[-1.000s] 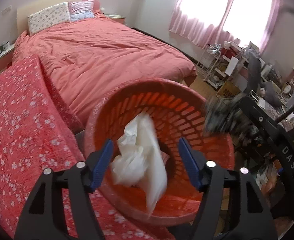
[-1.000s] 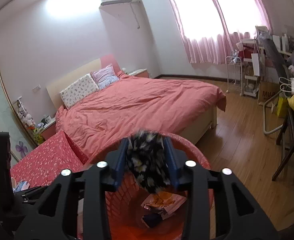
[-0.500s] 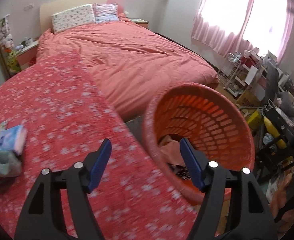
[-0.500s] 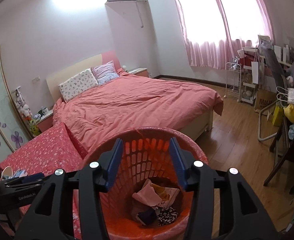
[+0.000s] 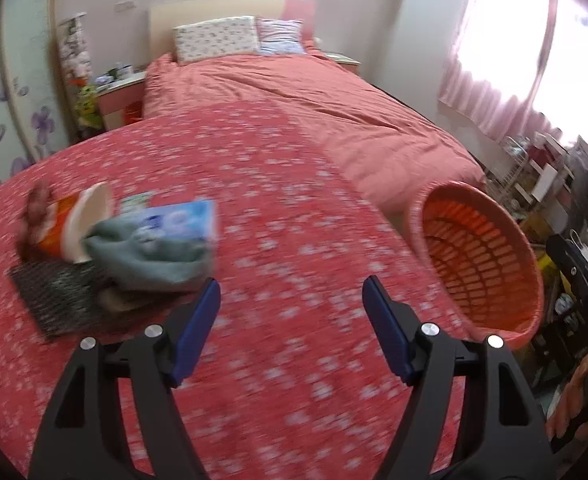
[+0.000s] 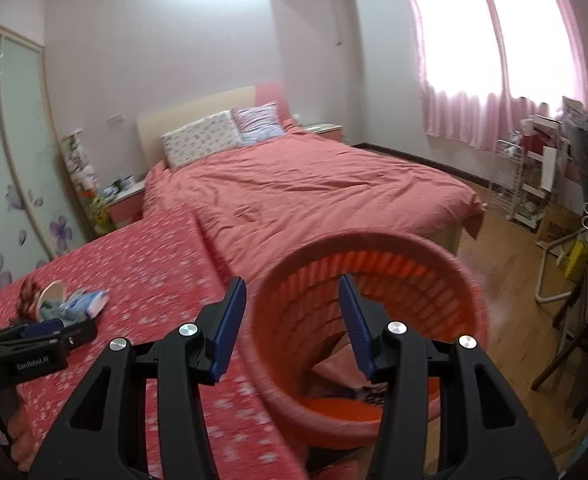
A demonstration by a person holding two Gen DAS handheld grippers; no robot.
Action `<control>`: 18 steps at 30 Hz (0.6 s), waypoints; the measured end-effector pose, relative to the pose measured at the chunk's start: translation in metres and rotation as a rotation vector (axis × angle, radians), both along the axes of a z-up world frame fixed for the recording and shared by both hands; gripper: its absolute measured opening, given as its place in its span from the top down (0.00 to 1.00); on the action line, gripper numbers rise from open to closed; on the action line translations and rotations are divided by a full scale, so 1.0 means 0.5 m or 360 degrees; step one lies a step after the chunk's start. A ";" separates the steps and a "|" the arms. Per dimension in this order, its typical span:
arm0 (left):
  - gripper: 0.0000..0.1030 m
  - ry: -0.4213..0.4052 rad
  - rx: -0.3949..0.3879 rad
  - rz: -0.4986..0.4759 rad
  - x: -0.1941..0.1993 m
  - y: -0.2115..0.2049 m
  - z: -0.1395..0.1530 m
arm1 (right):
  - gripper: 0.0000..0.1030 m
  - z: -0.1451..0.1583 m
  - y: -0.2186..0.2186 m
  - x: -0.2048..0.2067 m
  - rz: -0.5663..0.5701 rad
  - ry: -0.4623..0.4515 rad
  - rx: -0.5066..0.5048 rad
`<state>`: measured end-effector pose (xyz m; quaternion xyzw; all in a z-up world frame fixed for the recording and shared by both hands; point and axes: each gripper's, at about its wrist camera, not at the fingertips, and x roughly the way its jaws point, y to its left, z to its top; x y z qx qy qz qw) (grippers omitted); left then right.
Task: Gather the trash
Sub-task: 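Move both open tools back toward the pile on the bed, then grasp the black mesh item with the left tool and lift it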
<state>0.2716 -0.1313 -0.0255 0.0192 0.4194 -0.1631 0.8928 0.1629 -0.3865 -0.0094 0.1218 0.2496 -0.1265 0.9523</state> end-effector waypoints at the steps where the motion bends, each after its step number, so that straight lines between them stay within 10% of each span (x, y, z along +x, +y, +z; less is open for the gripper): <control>1: 0.30 -0.0003 0.0002 0.0028 -0.002 0.020 0.002 | 0.53 0.000 0.011 0.003 0.0020 0.0004 -0.0002; 18: 0.33 0.0046 -0.0076 0.0513 -0.006 0.353 -0.019 | 0.53 -0.035 0.228 0.040 0.0332 0.0146 -0.0060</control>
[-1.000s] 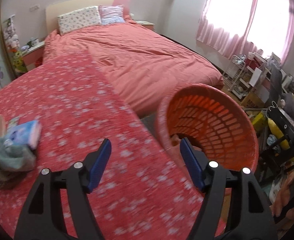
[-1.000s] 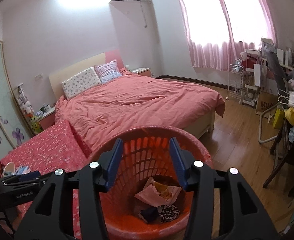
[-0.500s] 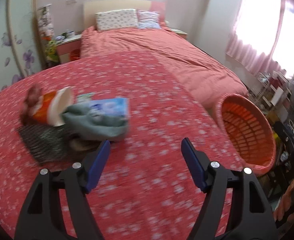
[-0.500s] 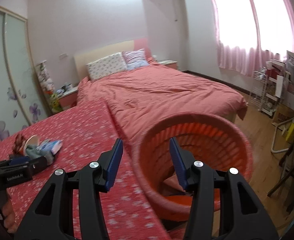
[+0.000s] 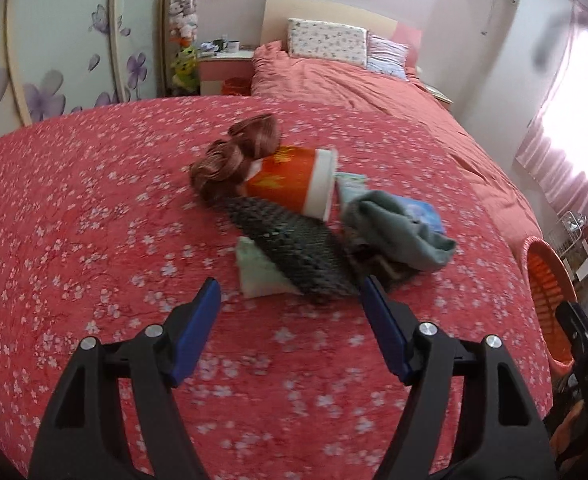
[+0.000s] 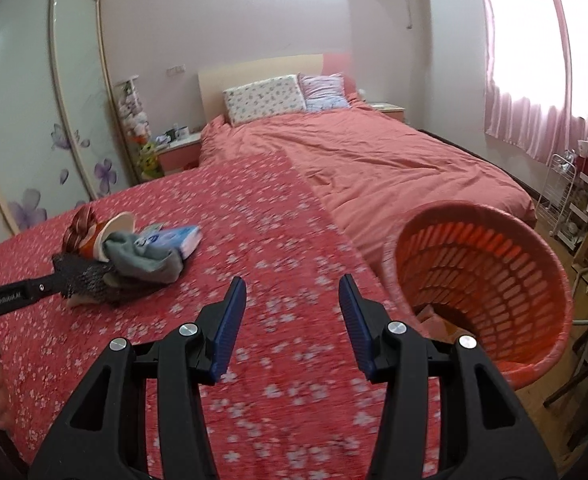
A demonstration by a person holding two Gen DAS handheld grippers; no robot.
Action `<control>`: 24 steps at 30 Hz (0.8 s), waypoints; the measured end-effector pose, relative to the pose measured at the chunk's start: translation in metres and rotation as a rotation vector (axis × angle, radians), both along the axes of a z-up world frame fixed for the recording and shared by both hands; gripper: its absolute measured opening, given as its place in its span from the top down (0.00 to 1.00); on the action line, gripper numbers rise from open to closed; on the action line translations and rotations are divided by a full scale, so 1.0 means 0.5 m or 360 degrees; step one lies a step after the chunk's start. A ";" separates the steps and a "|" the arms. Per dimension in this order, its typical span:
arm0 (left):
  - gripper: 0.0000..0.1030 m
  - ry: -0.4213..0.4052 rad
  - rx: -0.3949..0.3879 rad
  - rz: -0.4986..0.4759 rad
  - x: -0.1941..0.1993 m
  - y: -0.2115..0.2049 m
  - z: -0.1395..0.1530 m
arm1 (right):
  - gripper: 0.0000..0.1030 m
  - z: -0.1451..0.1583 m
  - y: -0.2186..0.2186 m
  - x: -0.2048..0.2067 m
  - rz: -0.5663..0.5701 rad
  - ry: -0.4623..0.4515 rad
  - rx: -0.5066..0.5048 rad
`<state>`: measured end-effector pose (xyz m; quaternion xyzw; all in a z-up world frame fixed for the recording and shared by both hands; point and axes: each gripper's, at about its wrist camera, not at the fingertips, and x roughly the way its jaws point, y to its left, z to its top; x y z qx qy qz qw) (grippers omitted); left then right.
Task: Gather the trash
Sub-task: 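Grasp the black mesh item with the left tool and lift it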
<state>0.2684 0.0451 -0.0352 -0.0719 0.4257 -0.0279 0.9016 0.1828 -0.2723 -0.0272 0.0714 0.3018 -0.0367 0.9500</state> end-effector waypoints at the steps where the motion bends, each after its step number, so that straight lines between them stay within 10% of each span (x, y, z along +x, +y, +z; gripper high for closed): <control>1: 0.35 0.0009 -0.0007 -0.0001 0.005 0.004 -0.003 | 0.53 -0.003 0.007 0.003 0.0009 0.0011 -0.0008; 10: 0.47 0.0073 -0.0025 0.0004 0.059 -0.031 -0.035 | 0.53 -0.020 0.059 0.021 0.0060 0.0060 -0.0057; 19: 0.88 0.0059 -0.0085 -0.0016 0.070 -0.022 -0.035 | 0.52 -0.030 0.085 0.028 0.0101 0.0092 -0.0091; 24: 0.90 -0.0020 -0.0111 -0.0046 0.044 0.005 -0.007 | 0.53 -0.028 0.096 0.034 0.0117 0.0093 -0.0092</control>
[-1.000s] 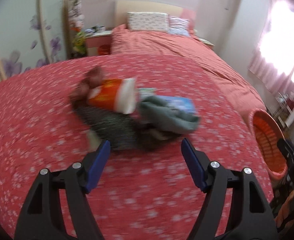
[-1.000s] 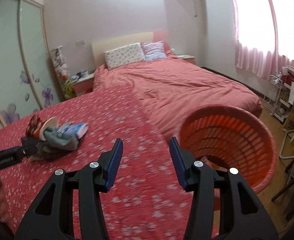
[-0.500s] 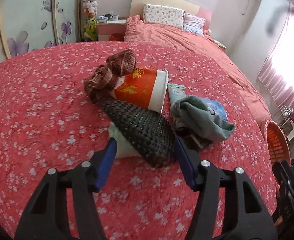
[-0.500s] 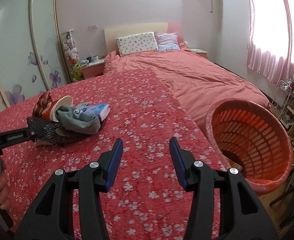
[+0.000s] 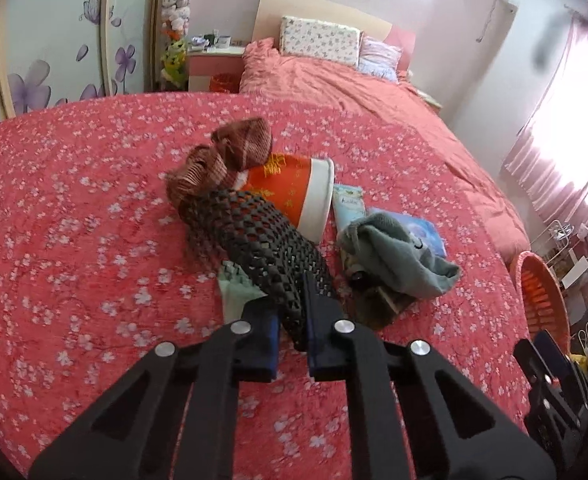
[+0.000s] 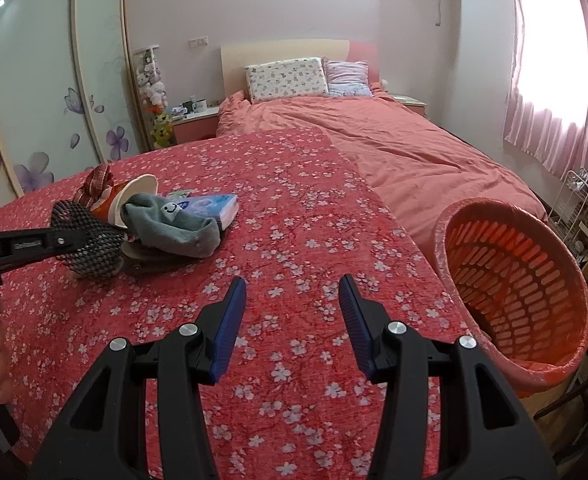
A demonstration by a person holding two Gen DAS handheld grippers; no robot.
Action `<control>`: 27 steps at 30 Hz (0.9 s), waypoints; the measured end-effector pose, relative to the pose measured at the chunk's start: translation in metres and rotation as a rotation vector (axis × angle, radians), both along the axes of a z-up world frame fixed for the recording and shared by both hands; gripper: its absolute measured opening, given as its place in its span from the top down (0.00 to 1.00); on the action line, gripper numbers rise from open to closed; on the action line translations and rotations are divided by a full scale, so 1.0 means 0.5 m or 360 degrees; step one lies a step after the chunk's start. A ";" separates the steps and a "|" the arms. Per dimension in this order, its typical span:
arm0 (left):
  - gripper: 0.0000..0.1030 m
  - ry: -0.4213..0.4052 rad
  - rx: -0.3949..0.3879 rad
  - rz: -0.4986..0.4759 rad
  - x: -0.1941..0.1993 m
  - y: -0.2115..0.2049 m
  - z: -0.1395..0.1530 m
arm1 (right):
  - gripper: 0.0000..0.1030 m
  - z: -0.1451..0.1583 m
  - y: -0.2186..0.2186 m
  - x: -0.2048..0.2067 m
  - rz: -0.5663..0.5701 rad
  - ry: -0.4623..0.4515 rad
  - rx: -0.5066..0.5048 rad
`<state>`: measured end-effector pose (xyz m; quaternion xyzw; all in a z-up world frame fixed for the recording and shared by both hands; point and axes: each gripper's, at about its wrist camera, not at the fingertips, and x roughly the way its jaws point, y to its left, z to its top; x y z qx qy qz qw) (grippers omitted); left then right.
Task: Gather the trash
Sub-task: 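Grasp the black mesh item with the left tool and lift it, then grasp the grey-green cloth with the right tool while the left tool holds the mesh item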
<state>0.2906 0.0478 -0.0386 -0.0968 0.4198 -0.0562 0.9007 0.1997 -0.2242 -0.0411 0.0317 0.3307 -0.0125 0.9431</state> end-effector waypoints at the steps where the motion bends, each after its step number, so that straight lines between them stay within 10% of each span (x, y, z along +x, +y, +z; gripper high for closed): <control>1: 0.90 -0.0021 0.0004 0.0000 -0.008 0.008 0.008 | 0.53 0.001 0.003 0.001 0.0004 0.0000 0.0000; 27: 0.90 -0.0090 0.0053 0.0209 -0.091 0.245 0.016 | 0.53 0.009 0.195 0.135 0.0297 0.0073 0.0105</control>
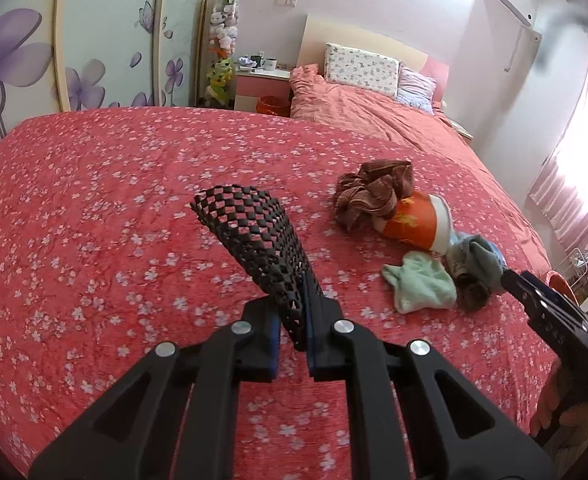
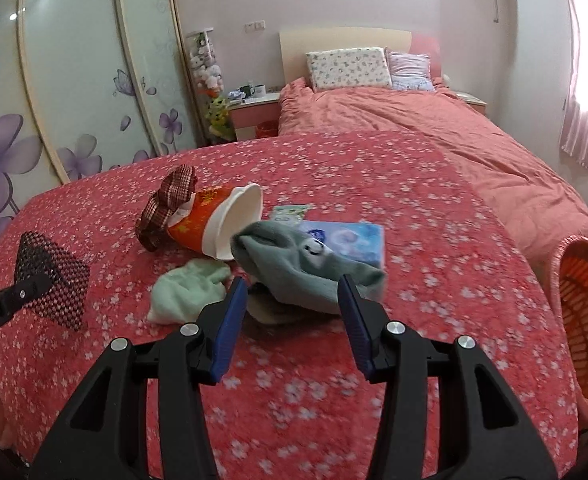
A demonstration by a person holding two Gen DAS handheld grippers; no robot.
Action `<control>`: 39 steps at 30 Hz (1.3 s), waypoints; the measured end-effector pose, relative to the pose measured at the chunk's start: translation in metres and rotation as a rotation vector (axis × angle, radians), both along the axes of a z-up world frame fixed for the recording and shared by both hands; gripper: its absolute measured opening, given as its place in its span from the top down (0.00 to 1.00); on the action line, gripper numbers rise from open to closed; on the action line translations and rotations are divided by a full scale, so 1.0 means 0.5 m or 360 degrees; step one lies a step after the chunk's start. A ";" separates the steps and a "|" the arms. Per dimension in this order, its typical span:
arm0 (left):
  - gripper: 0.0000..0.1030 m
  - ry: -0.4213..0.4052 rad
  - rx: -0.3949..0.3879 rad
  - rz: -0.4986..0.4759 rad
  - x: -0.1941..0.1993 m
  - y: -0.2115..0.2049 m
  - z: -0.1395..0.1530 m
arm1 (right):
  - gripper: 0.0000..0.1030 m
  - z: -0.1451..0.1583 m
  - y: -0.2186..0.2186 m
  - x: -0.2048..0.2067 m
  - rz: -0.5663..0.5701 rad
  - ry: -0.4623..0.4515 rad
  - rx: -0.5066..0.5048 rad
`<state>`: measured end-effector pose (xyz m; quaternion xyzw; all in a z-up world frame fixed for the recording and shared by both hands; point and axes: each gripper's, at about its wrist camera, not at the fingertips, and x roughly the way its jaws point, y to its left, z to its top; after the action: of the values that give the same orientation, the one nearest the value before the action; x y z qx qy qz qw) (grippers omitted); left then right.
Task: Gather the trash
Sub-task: 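Grasp the grey-green cloth with the right tool while the left tool holds the mesh item, then carry the mesh item with the left tool while the right tool carries the grey-green cloth to the basket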
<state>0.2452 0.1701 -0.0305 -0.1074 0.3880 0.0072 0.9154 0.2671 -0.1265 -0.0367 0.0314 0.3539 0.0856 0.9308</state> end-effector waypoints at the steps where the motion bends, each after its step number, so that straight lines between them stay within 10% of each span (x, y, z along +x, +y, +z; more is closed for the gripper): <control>1: 0.90 0.0005 -0.0002 0.0001 0.000 0.003 -0.003 | 0.53 -0.001 0.007 0.007 0.0001 0.0003 -0.0010; 10: 0.90 0.0038 -0.0019 -0.0018 0.003 0.001 -0.022 | 0.53 -0.016 0.024 0.033 0.0005 0.0036 -0.0097; 18: 0.90 0.0047 -0.0022 -0.0033 0.011 -0.014 -0.024 | 0.93 -0.026 0.016 0.022 -0.0002 0.0060 -0.0123; 31: 0.90 0.0006 0.0005 -0.0112 0.006 -0.077 0.003 | 0.97 0.040 -0.072 -0.036 -0.0088 -0.0096 -0.0005; 37: 0.90 -0.0002 0.0003 -0.0152 0.004 -0.106 0.010 | 0.88 0.009 -0.089 -0.035 -0.0004 0.0004 0.0039; 39: 0.90 0.0000 0.0002 -0.0164 0.002 -0.113 0.010 | 0.55 -0.009 -0.083 -0.035 0.0014 0.0050 0.0054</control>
<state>0.2461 0.1137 -0.0254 -0.0867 0.3930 -0.0396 0.9146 0.2496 -0.1680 -0.0412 0.0471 0.3671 0.0953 0.9241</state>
